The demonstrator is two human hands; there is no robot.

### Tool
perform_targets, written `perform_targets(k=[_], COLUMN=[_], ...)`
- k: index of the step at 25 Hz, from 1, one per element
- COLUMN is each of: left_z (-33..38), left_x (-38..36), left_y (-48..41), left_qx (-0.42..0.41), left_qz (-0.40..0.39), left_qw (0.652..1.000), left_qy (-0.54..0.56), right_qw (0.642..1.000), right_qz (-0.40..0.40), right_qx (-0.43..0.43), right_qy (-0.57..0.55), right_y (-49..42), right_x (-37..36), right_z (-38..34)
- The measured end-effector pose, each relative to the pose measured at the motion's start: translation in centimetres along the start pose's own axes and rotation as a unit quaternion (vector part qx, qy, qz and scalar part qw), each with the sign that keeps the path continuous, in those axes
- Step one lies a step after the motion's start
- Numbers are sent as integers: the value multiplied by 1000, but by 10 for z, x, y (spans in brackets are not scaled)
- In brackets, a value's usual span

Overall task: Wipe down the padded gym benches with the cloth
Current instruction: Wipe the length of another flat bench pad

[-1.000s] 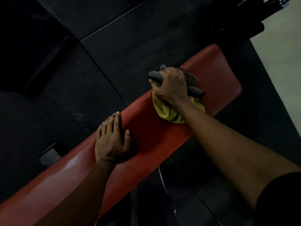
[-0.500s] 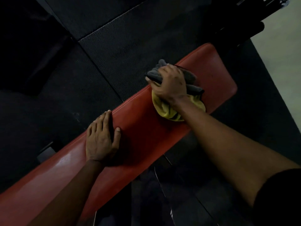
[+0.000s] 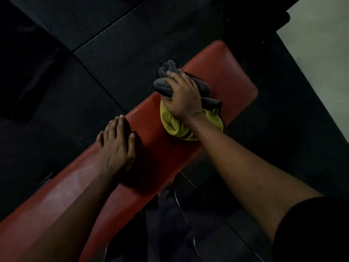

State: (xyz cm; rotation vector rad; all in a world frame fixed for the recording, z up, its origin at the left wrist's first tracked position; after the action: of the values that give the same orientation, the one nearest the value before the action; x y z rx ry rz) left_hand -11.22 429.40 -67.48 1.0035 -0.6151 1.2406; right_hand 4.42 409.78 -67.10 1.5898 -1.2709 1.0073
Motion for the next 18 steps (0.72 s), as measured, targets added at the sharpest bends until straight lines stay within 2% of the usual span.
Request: perform_targets(k=[4,8,14,16,18], left_z=[28,48,47,49,51], left_x=[-3,-11,-19,-20,-22], left_y=[-46,-71,-68,-68,-65], left_qx=[-36,-61,-53,-57,-63], left_qz=[-4,-20,11,12,12], left_qw=[999,996,994,994,995], left_qy=[7,-54,-93,-91,-83], right_qw=[993,989,965,962,970], right_qz=[36,0,78,93,87], right_qx=[-104,-143,-240,-251,-222], right_qy=[-41,-46,-68,-58,-42], right_y=[66,141,75,55,56], right_x=[-3,-4,16,17,16], right_z=[-5,16,69,70,63])
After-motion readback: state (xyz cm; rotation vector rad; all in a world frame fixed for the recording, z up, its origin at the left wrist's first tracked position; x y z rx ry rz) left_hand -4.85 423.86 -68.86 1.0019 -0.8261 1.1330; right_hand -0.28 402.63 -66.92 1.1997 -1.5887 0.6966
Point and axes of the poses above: each hand's wrist, its own y-axis away from the middle knuckle, its own x-axis out of the back of the hand, z = x × y, the point moved 3 cm from there along -y, towards the middle knuckle, and after that the axes turned 8 degrees about -x, right-handed, at the moved point
